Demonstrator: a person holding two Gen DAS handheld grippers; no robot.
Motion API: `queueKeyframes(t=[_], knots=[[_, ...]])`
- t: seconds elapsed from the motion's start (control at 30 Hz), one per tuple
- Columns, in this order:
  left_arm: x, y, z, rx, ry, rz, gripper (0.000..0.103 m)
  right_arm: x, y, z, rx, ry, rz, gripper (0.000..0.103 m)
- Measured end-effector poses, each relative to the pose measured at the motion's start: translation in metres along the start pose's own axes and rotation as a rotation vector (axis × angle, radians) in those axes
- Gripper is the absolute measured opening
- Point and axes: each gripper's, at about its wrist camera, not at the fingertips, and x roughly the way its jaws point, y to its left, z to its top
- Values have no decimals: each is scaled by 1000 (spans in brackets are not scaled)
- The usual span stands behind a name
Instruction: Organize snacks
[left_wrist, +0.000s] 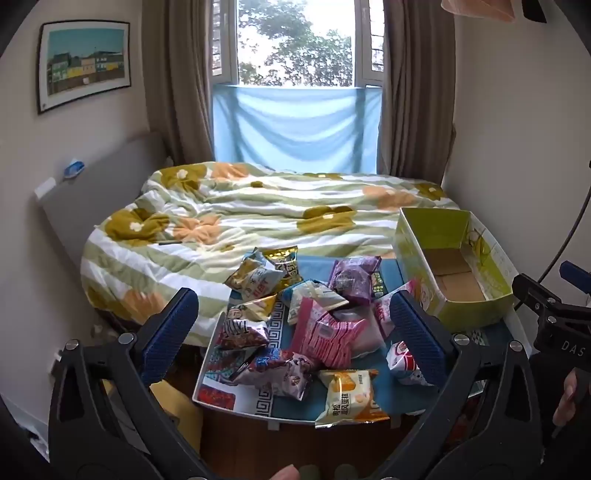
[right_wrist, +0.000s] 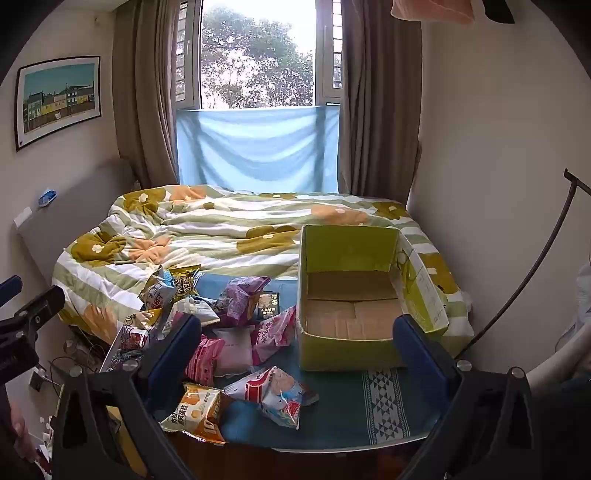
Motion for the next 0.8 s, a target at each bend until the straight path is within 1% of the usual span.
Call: queueKeyframes(t=[0.1,0.13,0.2,0.27,0.33,0.37,0.47,0.63,0.67,0.8], knots=[[-5,2,-2,-18,-2,-7,102,1,0,0,4,-3,-6,103],[-4,0,-2,-10,11,-9,102,1,0,0,5,-3,-9,103],[3,9,1,-40,51,-33,102,2,0,0,8,-5,-14,103],[3,13,-3,-29,41,-25,102,2,0,0,9,-7,-19,103],[3,8,-3,-8,34,-12,102,6,1,-5,9,7,-17,103],[1,3,-1,5,32,-10,102,6,2,-2,6,13,-17,103],[5,-1,0,14,25,-13,102,6,1,-2,11,12,-21,103],[5,0,1,6,26,-20,102,4,-2,-1,25,5,-23,103],[5,0,1,5,26,-19,102,-4,2,0,24,3,-24,103],[6,0,0,10,21,-4,102,-3,4,-2,27,0,-24,103]])
